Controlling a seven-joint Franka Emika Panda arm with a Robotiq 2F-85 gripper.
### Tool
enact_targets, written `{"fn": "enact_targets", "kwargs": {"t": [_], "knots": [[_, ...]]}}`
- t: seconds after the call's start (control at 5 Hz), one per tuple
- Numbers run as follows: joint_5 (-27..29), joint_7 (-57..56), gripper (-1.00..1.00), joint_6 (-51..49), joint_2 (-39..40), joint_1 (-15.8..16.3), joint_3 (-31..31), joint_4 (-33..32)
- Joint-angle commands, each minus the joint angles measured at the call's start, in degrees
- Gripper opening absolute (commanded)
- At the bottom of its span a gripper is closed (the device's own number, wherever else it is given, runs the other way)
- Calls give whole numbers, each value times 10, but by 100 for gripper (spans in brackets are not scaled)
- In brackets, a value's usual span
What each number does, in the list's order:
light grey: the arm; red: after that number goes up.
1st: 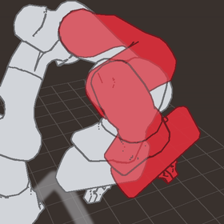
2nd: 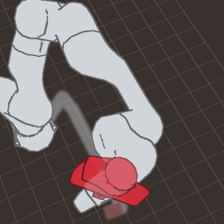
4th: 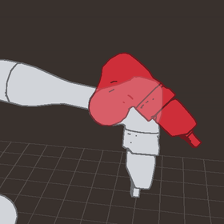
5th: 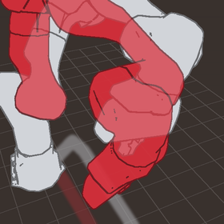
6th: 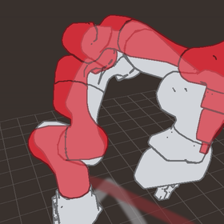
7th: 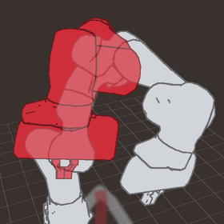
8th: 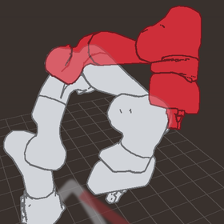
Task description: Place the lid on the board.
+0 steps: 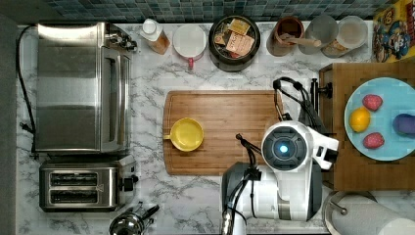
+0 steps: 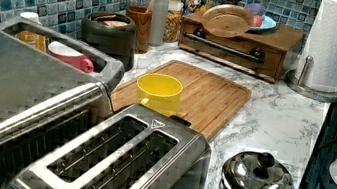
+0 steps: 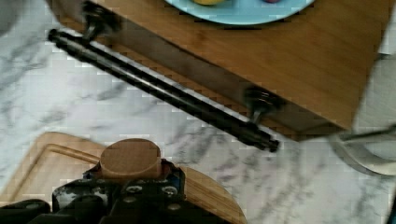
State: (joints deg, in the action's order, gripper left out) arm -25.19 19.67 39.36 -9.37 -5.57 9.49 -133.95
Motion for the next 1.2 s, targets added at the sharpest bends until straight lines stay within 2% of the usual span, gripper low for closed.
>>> {"fn": "enact_targets", "kwargs": {"t": [0.2, 0.4, 1.2], "knots": [[-75, 138, -100, 76, 53, 10, -54, 14], [-107, 173, -100, 95, 62, 5, -58, 11], [-132, 211, -100, 90, 135, 21, -54, 41]]}}
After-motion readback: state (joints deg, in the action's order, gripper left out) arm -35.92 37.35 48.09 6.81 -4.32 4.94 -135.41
